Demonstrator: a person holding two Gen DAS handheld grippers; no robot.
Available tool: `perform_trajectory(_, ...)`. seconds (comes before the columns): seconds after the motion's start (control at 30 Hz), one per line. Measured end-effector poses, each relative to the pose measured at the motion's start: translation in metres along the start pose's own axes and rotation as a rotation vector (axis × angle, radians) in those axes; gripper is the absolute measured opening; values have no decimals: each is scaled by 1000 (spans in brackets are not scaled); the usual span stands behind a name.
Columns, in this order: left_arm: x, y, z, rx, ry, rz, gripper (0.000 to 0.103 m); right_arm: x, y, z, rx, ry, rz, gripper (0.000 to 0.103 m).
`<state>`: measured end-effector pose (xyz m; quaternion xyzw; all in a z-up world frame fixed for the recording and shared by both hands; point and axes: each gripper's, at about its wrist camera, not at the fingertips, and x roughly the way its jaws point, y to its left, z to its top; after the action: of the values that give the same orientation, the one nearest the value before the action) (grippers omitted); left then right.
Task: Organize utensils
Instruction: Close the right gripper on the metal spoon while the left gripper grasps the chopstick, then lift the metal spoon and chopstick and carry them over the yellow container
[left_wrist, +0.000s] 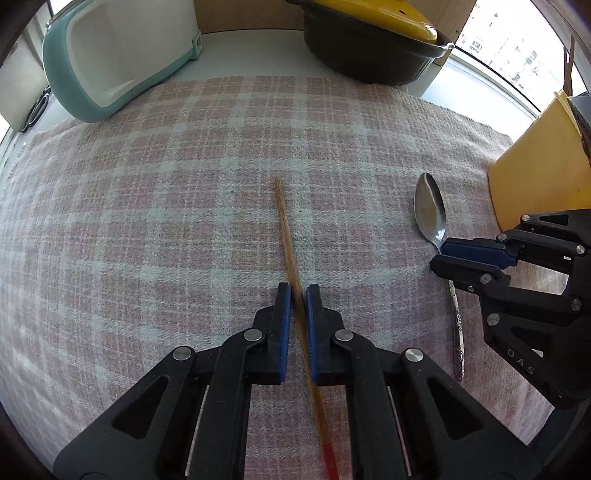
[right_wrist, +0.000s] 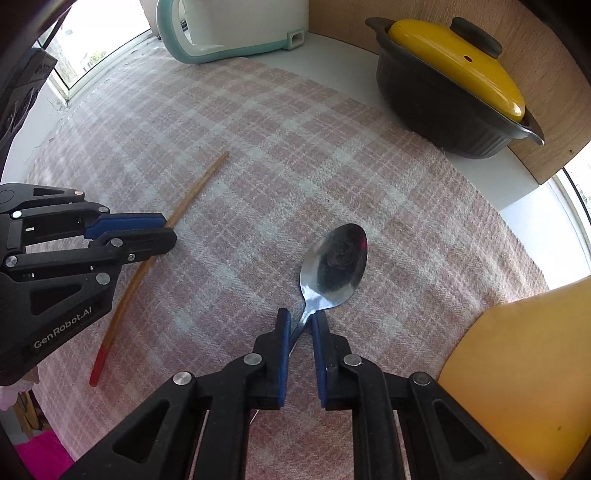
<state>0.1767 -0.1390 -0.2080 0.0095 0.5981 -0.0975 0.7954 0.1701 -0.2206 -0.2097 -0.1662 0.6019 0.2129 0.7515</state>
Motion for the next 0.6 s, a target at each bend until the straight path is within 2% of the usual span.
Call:
perform_trajectory(0.23, -1, 4, 1, 15, -13, 1, 6, 2, 5, 8, 16, -6, -6, 7)
perform_trajectory(0.33, -1, 12, 4, -66, -26, -103, 4, 0, 1, 8, 77, -34, 31, 2)
perform_trajectory(0.5, -22, 33, -4, -160, -91, -176, 4, -14, 0, -5, 144, -113, 74, 2)
perform_trajectory(0.6, -35, 37, -7, -164, -124, -189, 4, -24, -1, -12, 184, -155, 92, 1)
